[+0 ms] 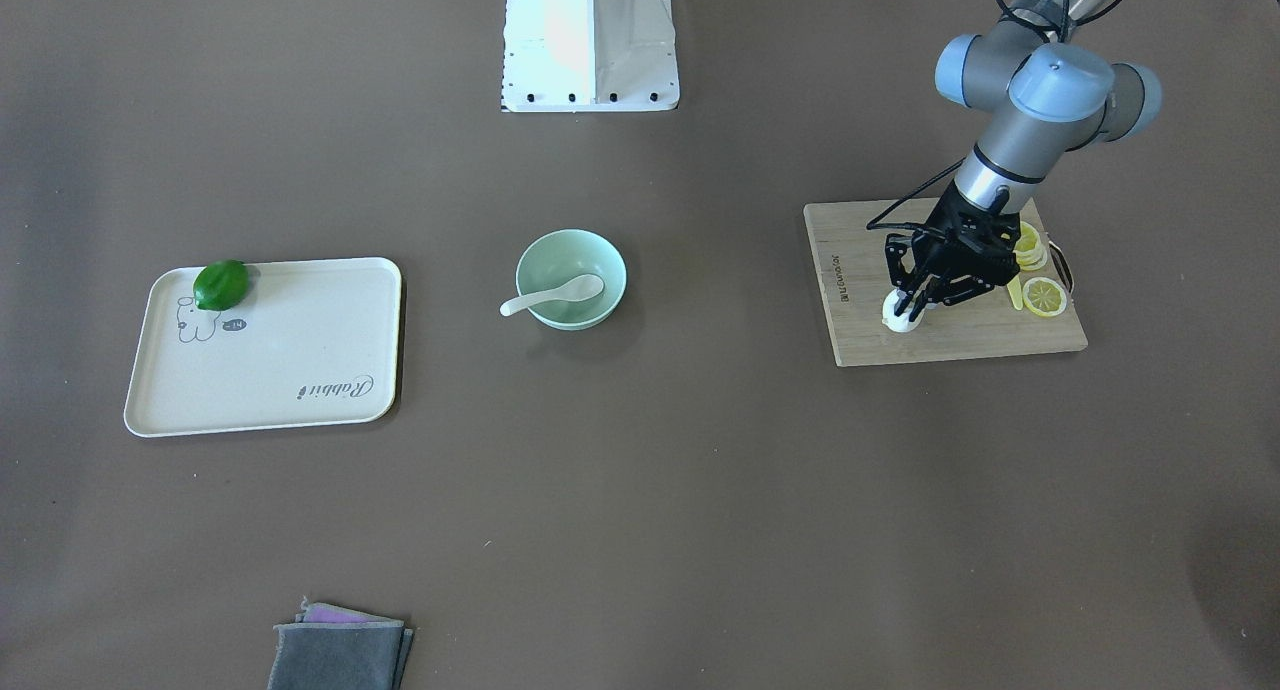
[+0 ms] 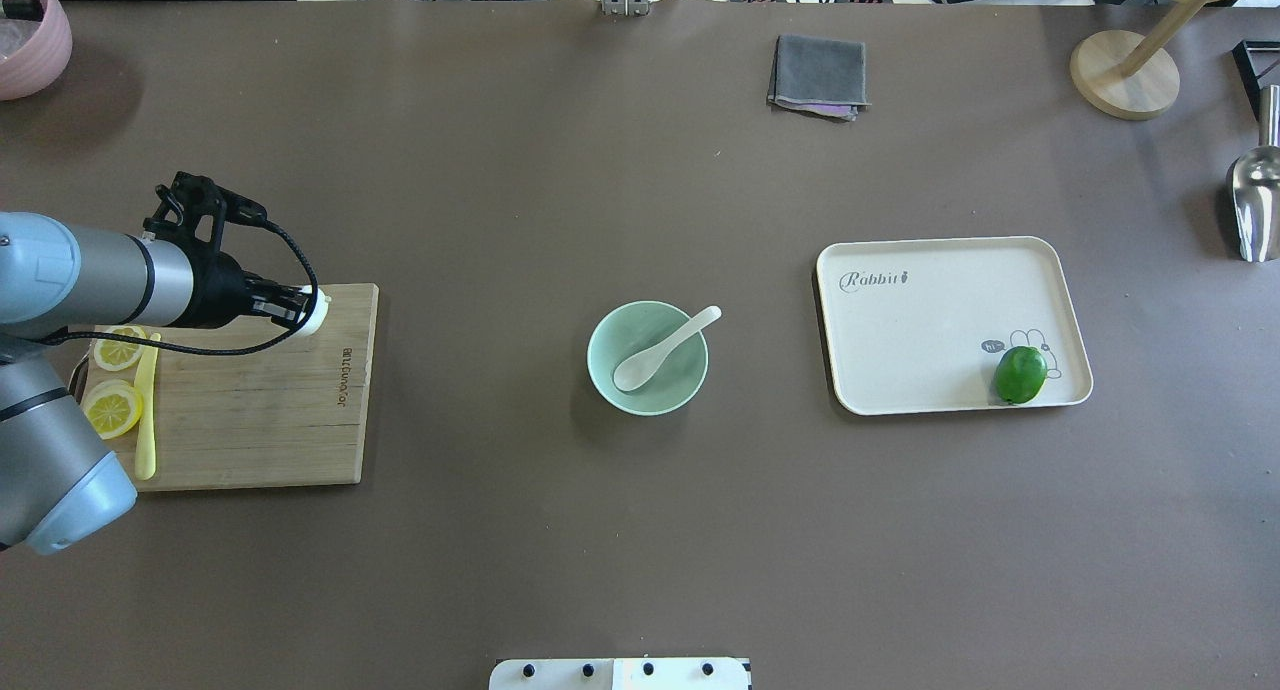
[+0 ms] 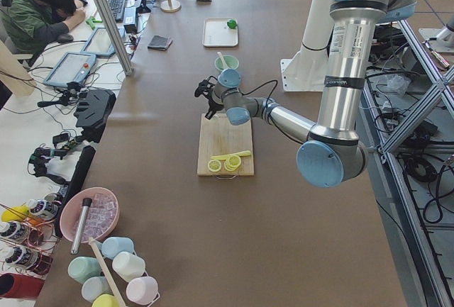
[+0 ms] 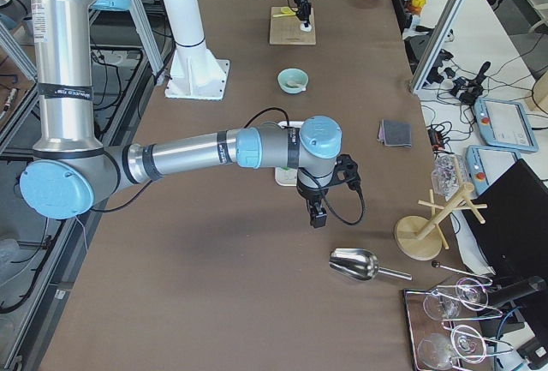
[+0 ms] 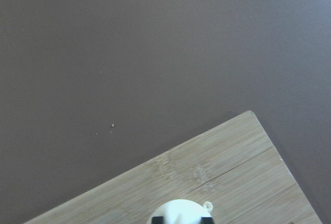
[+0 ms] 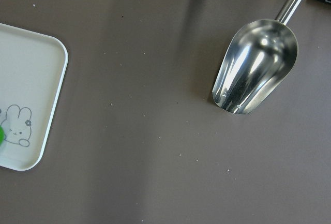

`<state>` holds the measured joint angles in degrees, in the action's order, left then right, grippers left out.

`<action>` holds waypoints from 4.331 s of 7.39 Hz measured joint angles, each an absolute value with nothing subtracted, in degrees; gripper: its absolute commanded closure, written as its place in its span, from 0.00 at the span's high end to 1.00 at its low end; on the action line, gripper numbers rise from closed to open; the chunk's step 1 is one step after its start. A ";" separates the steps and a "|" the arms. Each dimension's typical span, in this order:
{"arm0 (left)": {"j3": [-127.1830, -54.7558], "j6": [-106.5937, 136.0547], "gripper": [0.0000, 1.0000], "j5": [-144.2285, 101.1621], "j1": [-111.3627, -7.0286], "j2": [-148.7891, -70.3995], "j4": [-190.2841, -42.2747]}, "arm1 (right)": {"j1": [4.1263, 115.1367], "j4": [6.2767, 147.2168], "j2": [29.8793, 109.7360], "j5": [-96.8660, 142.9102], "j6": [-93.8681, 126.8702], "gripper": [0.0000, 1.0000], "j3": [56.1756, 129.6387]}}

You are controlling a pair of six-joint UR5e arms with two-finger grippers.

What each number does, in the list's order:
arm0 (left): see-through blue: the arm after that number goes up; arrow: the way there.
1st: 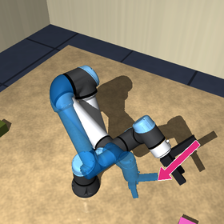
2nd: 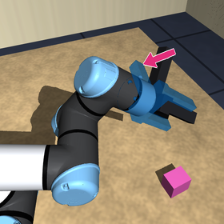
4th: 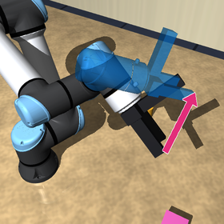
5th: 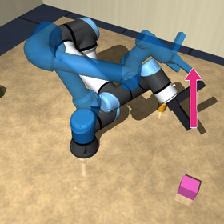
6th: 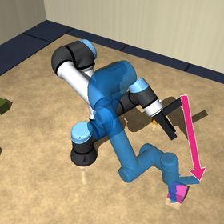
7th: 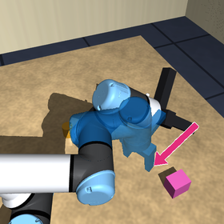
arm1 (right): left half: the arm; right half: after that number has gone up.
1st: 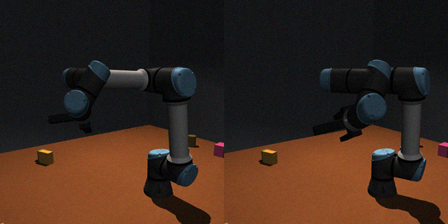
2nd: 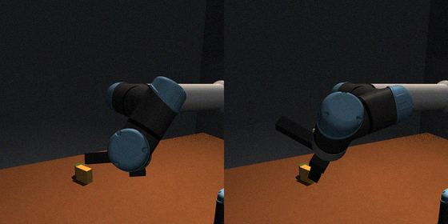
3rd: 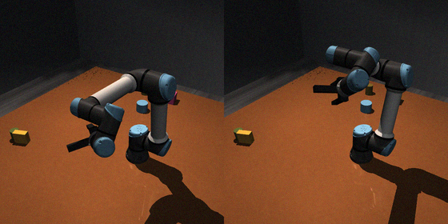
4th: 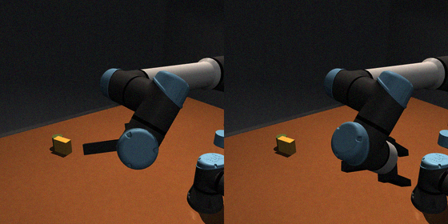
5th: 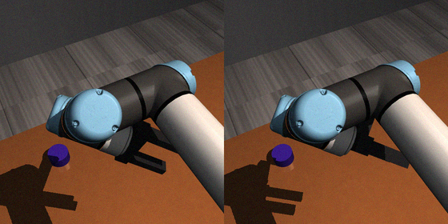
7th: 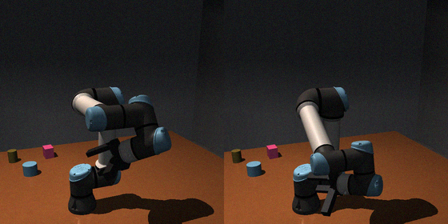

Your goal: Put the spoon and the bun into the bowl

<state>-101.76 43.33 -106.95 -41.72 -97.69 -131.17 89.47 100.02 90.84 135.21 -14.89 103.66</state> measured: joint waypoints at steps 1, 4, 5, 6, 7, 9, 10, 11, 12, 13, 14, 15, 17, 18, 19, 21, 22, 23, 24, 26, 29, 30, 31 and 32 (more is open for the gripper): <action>-102.11 47.37 0.00 -106.93 -41.46 -100.49 -130.94 | 89.56 100.02 91.20 134.99 -14.97 1.00 103.61; -99.65 59.83 0.00 -101.61 -32.98 -112.37 -130.10 | 91.36 100.15 93.14 133.74 -14.52 1.00 103.02; -97.30 62.67 0.00 -97.91 -29.52 -116.89 -129.89 | 91.78 100.20 93.43 133.49 -14.21 1.00 102.93; -94.54 65.22 0.00 -94.84 -27.10 -121.23 -129.59 | 92.03 100.20 93.66 133.39 -13.78 1.00 102.93; -92.20 66.92 0.00 -92.56 -25.74 -124.58 -129.46 | 92.14 100.20 93.79 133.35 -13.50 1.00 102.89; -90.56 68.50 0.87 -90.29 -24.02 -127.54 -129.38 | 92.19 100.12 93.86 133.37 -12.68 1.00 102.91; -90.34 68.71 0.98 -89.73 -23.38 -127.80 -129.42 | 92.19 100.06 93.85 133.35 -12.40 1.00 102.94; -90.24 68.76 0.98 -89.36 -22.98 -127.67 -129.45 | 92.20 100.04 93.84 133.34 -12.28 1.00 102.96; -90.32 68.71 0.98 -89.03 -22.80 -127.47 -129.46 | 92.20 100.02 93.83 133.33 -12.21 1.00 102.98; -90.75 68.55 0.99 -88.94 -22.89 -127.18 -129.33 | 92.20 100.02 93.82 133.31 -12.19 1.00 102.96; -92.09 67.36 0.99 -90.15 -23.75 -126.23 -127.27 | 92.45 100.02 94.03 133.31 -12.34 1.00 102.87; -94.80 63.46 0.99 -94.39 -26.47 -124.78 -121.43 | 93.13 100.00 94.78 133.34 -12.58 1.00 102.82; -100.96 51.85 0.99 -106.29 -35.46 -120.13 -109.44 | 95.48 99.95 97.30 132.27 -12.77 1.00 102.82; -102.40 45.98 0.99 -113.13 -41.59 -115.80 -106.92 | 96.24 99.60 98.59 131.84 -12.77 1.00 102.81; -102.95 40.55 0.99 -118.55 -48.00 -110.56 -105.95 | 96.59 98.56 99.79 131.66 -12.67 1.00 102.70; -102.93 24.10 0.99 -127.18 -62.22 -101.30 -104.33 | 96.74 95.30 101.52 131.58 -12.41 1.00 102.05; -102.76 14.39 0.99 -130.42 -69.15 -97.97 -101.72 | 96.76 94.22 101.84 131.58 -12.30 1.00 101.73; -102.60 4.68 0.99 -131.80 -75.11 -95.34 -98.13 | 96.76 93.72 101.97 131.57 -12.23 1.00 101.48; -101.99 -3.16 0.99 -132.01 -80.06 -92.72 -94.90 | 96.77 93.52 102.01 131.59 -12.19 1.00 101.33; -97.95 -8.54 0.99 -130.39 -86.68 -89.46 -93.12 | 96.77 93.44 102.00 131.68 -12.15 1.00 101.30; -96.45 -8.77 0.99 -133.43 -92.77 -87.63 -93.26 | 96.77 93.43 101.86 131.89 -11.97 1.00 101.38; -96.91 -8.90 0.99 -133.92 -93.03 -86.23 -93.44 | 96.77 93.43 101.86 131.99 -11.91 1.00 101.41; -97.18 -8.99 0.99 -134.03 -93.04 -85.56 -93.49 | 96.77 93.43 101.86 132.31 -11.78 1.00 101.40; -97.20 -9.03 0.99 -134.04 -93.03 -85.28 -93.49 | 96.77 93.45 101.86 132.90 -11.56 1.00 101.35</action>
